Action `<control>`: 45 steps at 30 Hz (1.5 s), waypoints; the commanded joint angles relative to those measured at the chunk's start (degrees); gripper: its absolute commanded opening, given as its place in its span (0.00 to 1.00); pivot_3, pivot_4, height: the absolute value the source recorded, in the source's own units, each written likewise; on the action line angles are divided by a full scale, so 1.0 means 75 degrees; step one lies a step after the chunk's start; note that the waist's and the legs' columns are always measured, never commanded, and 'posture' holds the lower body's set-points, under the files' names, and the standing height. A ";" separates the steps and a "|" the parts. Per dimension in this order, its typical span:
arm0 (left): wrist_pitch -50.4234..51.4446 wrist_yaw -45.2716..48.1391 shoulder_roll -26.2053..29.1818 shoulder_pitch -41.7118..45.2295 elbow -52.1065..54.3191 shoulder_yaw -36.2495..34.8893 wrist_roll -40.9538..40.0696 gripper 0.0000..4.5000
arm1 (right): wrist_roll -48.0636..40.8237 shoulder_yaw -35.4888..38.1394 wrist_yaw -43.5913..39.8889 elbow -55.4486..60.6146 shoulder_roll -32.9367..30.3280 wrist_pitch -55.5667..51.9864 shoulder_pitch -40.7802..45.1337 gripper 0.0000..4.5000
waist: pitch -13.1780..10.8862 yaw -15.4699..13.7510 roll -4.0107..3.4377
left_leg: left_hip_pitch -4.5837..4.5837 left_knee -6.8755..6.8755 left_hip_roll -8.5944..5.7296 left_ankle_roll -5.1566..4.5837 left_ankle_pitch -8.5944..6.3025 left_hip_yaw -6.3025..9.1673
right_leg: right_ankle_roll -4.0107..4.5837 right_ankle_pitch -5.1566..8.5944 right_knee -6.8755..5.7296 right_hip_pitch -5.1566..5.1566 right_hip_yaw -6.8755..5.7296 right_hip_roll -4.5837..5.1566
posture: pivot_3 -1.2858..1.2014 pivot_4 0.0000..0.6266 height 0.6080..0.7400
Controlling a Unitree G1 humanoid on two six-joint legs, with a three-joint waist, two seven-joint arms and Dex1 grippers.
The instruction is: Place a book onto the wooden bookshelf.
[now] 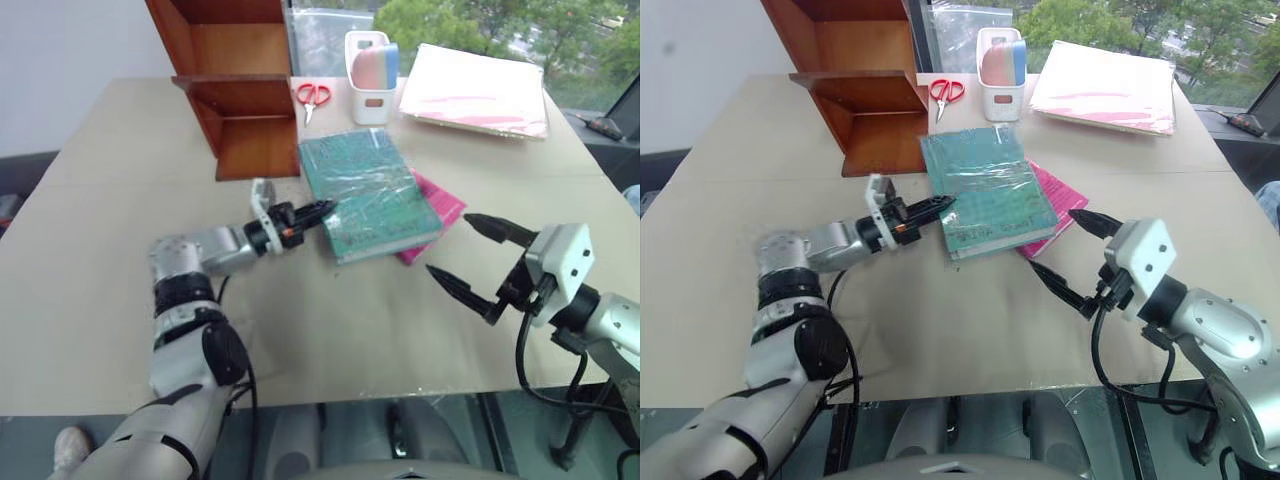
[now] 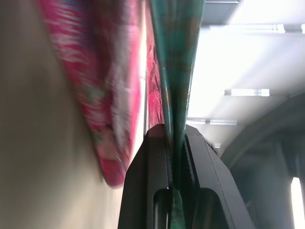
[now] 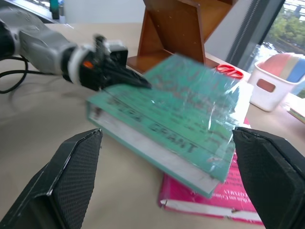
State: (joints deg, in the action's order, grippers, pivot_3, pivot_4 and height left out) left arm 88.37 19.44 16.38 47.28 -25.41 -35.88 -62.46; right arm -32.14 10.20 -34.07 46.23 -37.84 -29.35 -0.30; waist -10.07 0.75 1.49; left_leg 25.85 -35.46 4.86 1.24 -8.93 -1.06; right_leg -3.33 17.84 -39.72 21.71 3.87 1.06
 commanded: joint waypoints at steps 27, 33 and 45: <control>-1.4475 0.3080 0.2429 0.7334 -0.5725 0.9514 1.2950 0.00 | -0.0224 -0.0130 -0.0009 -0.1047 0.0358 0.0891 0.1601 1.00 | -0.0014 -0.0031 -0.0001 | 0.0123 0.0037 -0.0010 -0.0026 -0.0015 -0.0011 | -0.0014 0.0006 0.0113 0.0083 0.0006 0.0000 | 0.52 0.24 1.00; -1.3755 0.2412 0.2481 0.7448 -0.6583 0.9602 1.3572 0.00 | 0.0082 -0.0069 -0.0178 -0.1654 0.0277 0.1209 0.2386 1.00 | -0.0014 0.0003 -0.0004 | 0.0118 0.0033 -0.0009 -0.0025 -0.0014 -0.0013 | -0.0014 0.0006 0.0079 0.0096 0.0009 -0.0001 | 0.52 0.24 1.00; -1.3576 0.3953 0.2633 0.7383 -0.6235 0.8710 1.2977 0.00 | -0.0141 0.0355 -0.0707 -0.2250 -0.0349 0.1055 0.3199 1.00 | -0.0015 -0.0025 -0.0005 | 0.0115 -0.0008 -0.0009 -0.0016 -0.0006 -0.0014 | -0.0014 0.0006 -0.0013 0.0114 0.0011 0.0000 | 0.52 0.24 1.00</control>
State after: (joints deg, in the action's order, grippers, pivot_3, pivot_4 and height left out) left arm -14.08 47.50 35.71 101.20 -74.15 31.39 36.36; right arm -32.28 11.13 -38.62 28.87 -39.63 -22.09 22.33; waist -10.18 0.57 1.45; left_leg 26.72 -35.52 4.79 1.12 -8.98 -1.16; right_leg -3.44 17.89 -39.83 22.57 3.95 1.06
